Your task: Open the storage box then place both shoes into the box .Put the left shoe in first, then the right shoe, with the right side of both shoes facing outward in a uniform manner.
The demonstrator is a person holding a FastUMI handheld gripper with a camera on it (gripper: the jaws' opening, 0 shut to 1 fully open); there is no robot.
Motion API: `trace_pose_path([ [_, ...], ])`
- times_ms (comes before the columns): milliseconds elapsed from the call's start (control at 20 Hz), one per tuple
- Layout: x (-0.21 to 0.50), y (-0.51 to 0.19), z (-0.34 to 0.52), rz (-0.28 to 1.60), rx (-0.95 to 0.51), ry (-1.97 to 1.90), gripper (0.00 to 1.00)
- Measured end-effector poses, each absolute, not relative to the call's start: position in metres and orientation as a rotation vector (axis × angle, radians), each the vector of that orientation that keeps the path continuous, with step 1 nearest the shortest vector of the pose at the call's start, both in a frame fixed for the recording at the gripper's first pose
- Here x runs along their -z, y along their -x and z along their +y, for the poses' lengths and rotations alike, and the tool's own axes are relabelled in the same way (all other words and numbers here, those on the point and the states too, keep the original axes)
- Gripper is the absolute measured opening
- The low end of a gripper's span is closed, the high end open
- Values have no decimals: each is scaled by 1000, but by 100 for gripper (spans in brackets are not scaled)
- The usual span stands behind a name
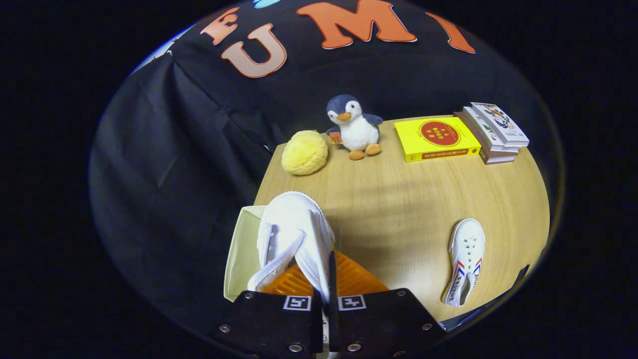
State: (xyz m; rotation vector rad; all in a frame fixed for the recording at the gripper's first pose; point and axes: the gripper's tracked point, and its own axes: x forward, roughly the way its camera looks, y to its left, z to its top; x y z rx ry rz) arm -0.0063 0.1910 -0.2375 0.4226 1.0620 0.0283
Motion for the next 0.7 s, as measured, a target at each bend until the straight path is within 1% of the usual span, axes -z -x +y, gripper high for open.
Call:
trace_pose_path([
  [200, 251, 0, 243, 1132, -72, -416, 5],
  [400, 271, -6, 279, 1205, -77, -386, 5],
  [700, 316, -14, 308, 1313, 17, -350, 5],
])
